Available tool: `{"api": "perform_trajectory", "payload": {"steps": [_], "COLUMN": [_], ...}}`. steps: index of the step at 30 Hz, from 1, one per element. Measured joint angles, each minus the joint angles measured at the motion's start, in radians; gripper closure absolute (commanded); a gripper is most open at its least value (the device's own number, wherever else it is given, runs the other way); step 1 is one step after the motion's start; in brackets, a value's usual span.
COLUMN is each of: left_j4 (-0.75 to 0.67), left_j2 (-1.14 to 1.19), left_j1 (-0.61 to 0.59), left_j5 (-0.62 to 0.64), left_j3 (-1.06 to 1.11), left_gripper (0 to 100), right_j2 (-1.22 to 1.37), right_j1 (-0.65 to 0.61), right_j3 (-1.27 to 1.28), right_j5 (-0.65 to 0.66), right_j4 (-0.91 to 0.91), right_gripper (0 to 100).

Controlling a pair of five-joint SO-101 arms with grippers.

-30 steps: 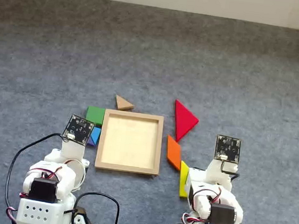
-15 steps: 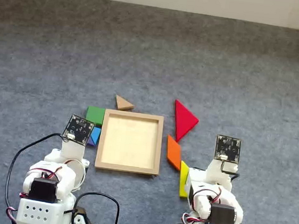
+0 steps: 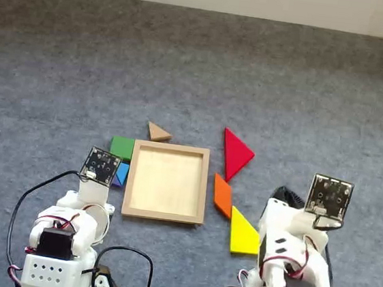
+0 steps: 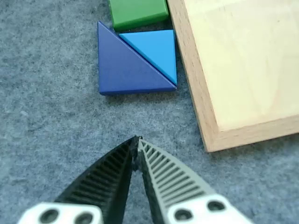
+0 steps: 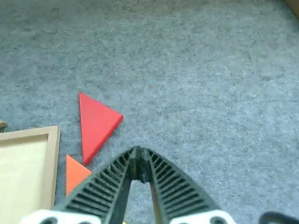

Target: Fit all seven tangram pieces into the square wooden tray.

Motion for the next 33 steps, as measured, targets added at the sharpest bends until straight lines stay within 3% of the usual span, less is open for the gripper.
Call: {"api": "perform_trajectory", "payload": {"steps": [6, 12, 17, 24, 30, 33], "left_j4": [0.0, 0.0, 0.0, 0.0, 0.0, 0.0], "left_j2": [0.0, 0.0, 0.0, 0.0, 0.0, 0.0], "left_j1": [0.0, 0.0, 0.0, 0.0, 0.0, 0.0], "left_j5": [0.0, 0.0, 0.0, 0.0, 0.0, 0.0], "left_j3": [0.0, 0.0, 0.0, 0.0, 0.0, 0.0], "left_gripper": [100, 100, 100, 100, 100, 100], "right_j2": [0.112, 0.468, 0.706, 0.749, 0.756, 0.756], "right_j1": [-0.002, -0.003, -0.101, -0.339, -0.428, -0.425], "right_j3": [-0.147, -0.393, -0.456, -0.359, -0.226, -0.215], "right_j5": [0.1, 0.258, 0.387, 0.48, 0.471, 0.462], "right_j4": [0.13, 0.327, 0.356, 0.354, 0.302, 0.276], "right_gripper": [99.2, 99.2, 99.2, 98.5, 73.8, 73.9]}}
